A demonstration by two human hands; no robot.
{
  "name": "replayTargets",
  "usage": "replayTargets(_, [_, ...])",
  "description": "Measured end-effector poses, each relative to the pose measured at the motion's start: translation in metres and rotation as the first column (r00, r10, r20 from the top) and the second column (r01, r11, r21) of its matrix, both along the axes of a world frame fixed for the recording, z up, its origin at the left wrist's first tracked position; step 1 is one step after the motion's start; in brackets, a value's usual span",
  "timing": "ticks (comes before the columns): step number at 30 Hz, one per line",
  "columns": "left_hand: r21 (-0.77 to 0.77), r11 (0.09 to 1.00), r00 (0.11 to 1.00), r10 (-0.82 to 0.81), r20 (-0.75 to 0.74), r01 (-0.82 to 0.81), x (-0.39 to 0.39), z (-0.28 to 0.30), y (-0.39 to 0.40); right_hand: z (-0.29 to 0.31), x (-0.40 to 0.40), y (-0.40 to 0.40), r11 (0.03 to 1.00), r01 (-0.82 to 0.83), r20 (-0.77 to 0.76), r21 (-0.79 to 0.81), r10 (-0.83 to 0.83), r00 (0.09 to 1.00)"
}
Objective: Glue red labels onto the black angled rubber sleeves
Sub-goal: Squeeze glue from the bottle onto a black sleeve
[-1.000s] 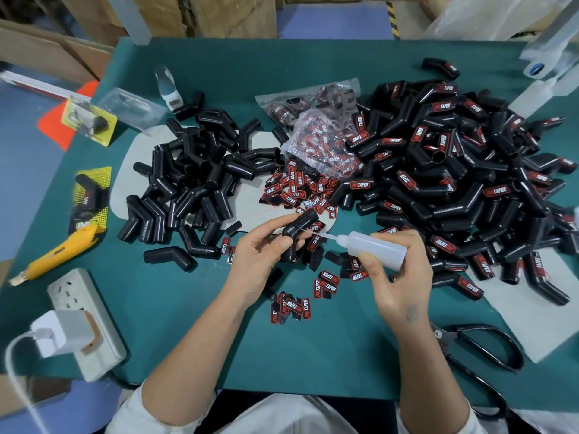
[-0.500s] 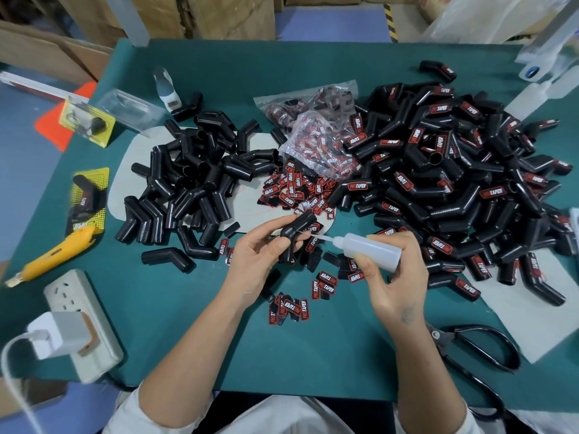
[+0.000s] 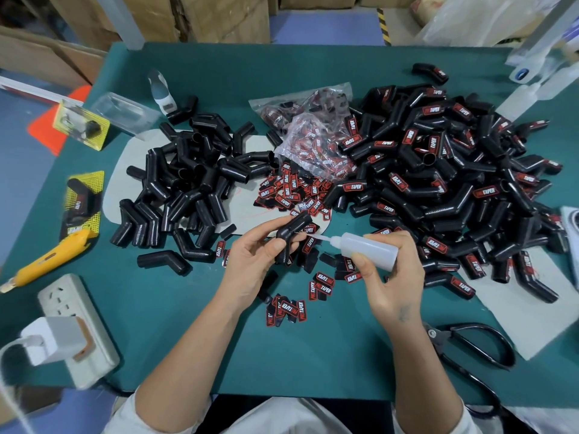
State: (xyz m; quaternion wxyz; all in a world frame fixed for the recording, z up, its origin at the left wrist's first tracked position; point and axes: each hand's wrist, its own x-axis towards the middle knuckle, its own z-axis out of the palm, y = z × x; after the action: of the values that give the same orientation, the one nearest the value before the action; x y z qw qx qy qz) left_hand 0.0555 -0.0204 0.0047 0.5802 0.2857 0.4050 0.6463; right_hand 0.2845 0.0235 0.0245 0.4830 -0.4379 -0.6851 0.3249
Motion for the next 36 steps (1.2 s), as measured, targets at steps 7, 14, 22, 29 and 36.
replayTargets(7, [0.005,1.0,1.0,-0.003,0.003,0.003,-0.001,0.0,0.0,-0.001,0.0,-0.001,1.0,0.008,0.009,0.001,-0.008,1.0])
replayTargets(14, [0.023,1.0,0.999,-0.012,0.032,0.011,-0.001,-0.004,0.0,0.002,0.001,0.0,0.999,0.034,0.001,0.013,-0.034,0.999])
replayTargets(22, [0.04,0.999,0.998,-0.019,0.058,0.016,-0.003,-0.011,0.001,0.002,0.001,0.001,0.999,0.038,0.004,0.001,-0.038,0.999])
replayTargets(29, [0.048,0.999,0.998,-0.019,0.066,0.015,-0.002,-0.008,0.001,0.002,0.002,0.002,0.999,0.04,-0.013,-0.008,-0.041,0.999])
replayTargets(36, [0.037,0.999,0.997,-0.01,0.072,0.007,-0.001,-0.002,0.0,0.002,0.003,0.002,0.997,0.074,-0.024,-0.018,-0.075,0.997])
